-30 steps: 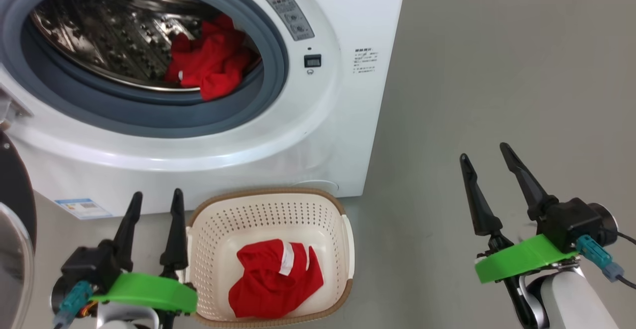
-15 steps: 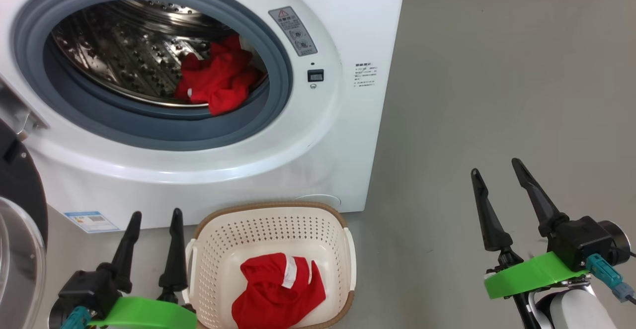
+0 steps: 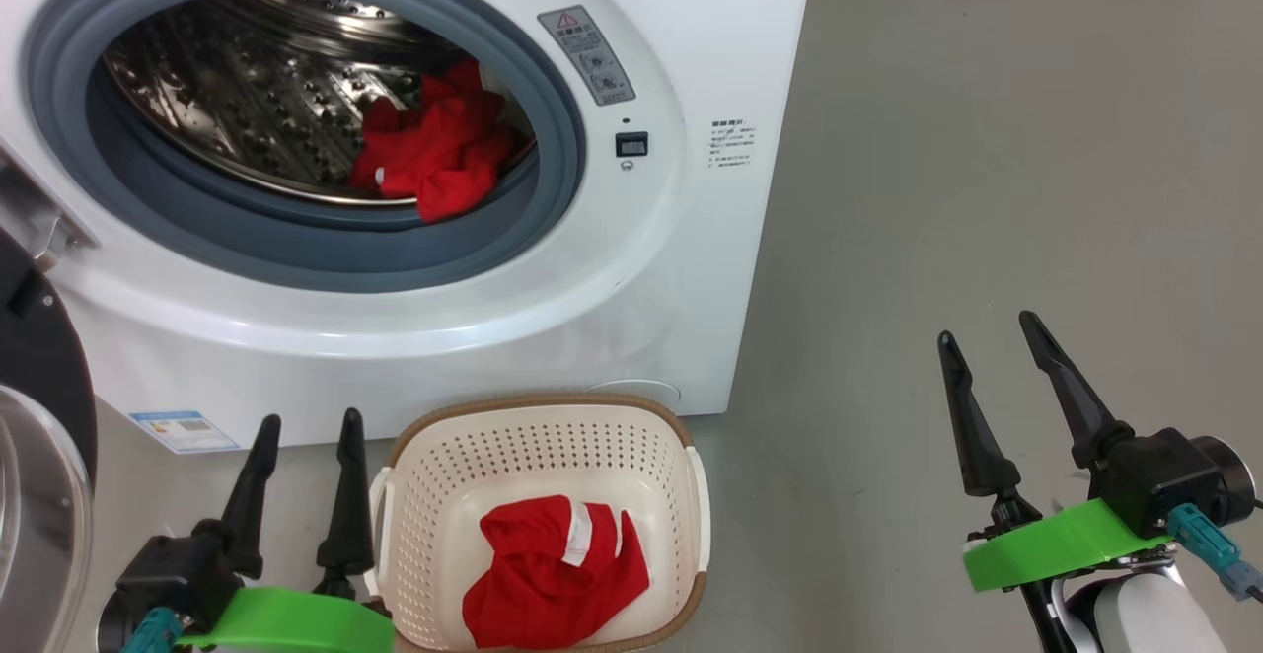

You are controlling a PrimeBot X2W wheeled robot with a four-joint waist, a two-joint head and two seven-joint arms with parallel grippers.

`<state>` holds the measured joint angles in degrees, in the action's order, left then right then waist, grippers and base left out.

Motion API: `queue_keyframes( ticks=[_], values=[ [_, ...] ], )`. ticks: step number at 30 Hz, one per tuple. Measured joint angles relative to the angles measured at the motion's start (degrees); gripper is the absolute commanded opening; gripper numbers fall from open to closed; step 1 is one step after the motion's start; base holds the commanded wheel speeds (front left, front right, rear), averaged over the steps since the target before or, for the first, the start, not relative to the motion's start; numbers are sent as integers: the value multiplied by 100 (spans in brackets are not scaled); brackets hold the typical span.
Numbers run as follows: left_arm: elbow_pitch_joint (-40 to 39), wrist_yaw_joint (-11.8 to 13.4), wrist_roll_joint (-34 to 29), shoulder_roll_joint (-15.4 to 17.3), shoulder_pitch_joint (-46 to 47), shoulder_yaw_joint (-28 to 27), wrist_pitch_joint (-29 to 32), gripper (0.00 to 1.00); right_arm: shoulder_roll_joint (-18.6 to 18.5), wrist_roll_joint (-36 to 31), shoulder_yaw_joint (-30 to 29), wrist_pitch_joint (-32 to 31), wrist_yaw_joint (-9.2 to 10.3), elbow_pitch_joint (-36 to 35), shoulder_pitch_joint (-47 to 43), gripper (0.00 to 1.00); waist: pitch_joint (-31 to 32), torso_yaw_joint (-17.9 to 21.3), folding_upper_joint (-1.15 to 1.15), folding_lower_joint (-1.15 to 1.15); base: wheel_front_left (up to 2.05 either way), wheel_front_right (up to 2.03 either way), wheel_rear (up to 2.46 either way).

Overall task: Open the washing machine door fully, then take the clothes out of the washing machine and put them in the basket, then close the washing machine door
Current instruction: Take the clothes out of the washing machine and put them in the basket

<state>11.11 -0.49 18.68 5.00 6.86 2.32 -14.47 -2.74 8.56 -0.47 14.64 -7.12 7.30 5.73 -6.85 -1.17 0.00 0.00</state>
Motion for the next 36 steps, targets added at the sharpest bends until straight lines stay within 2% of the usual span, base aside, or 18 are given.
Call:
queue_keyframes(
  ticks=[13,21,26,29,36],
  values=[
    [194,-3,16,-44,249,48,0,100,1,45,78,0,0,-24,2,100,-209,-27,0,0,0,0,0],
    [454,-15,60,-48,1173,136,3,100,0,-7,267,0,0,-138,185,100,-668,-62,0,0,0,0,0],
    [701,-208,250,-45,1878,108,2,100,-3,-18,291,0,0,-224,409,100,-1011,-59,0,0,0,0,0],
    [848,-215,248,-14,2332,85,2,100,-4,-18,327,0,0,-272,559,100,-1233,-41,0,0,0,0,0],
    [1541,-267,257,104,3435,10,1,100,-11,-94,338,0,0,-330,800,100,-1736,33,0,0,0,0,0]
  ],
)
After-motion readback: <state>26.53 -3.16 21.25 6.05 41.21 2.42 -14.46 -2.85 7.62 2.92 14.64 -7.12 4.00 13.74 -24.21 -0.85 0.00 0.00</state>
